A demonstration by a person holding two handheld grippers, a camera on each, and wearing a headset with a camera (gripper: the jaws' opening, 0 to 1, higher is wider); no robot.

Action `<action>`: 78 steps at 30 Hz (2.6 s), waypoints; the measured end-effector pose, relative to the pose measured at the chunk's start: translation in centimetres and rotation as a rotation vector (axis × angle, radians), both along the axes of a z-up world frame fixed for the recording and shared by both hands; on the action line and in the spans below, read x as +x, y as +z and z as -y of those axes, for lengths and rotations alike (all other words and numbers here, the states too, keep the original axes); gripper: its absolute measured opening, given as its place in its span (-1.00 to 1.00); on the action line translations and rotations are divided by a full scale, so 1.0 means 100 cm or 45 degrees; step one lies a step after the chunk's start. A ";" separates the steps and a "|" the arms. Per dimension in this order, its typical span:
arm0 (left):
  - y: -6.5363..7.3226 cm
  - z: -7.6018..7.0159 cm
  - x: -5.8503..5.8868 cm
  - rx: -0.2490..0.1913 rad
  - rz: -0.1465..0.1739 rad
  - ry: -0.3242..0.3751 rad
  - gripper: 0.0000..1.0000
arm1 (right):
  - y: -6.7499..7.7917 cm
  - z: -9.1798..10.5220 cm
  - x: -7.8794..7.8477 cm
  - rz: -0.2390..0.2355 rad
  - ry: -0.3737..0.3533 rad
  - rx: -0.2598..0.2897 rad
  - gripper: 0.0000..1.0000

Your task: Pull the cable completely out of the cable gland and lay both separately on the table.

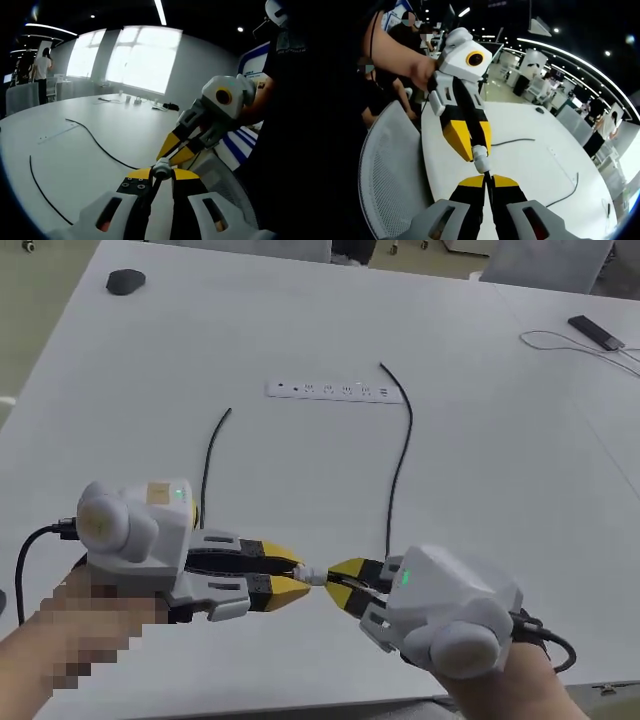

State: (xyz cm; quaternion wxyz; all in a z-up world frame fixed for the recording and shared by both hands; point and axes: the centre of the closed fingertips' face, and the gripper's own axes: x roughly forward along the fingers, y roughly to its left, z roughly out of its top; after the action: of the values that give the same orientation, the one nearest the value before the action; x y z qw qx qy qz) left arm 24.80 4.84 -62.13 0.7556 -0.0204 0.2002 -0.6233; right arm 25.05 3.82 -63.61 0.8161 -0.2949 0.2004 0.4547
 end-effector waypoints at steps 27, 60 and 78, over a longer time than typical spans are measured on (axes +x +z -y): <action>-0.004 0.002 0.005 -0.004 -0.035 0.029 -0.71 | -0.009 0.015 0.009 -0.064 -0.063 0.036 -1.00; -0.005 0.012 0.006 -0.011 -0.039 0.128 -0.71 | -0.068 0.086 0.019 -0.426 -0.745 0.196 -1.00; 0.002 0.010 0.012 -0.002 -0.046 0.182 -0.71 | -0.041 0.089 0.016 -0.265 -0.618 0.138 -0.95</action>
State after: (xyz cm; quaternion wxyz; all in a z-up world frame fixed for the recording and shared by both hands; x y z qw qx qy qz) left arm 26.03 3.87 -61.92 0.7945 -0.0464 0.2114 -0.5674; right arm 26.69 -5.10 -67.67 0.8908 -0.1459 0.3234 0.2838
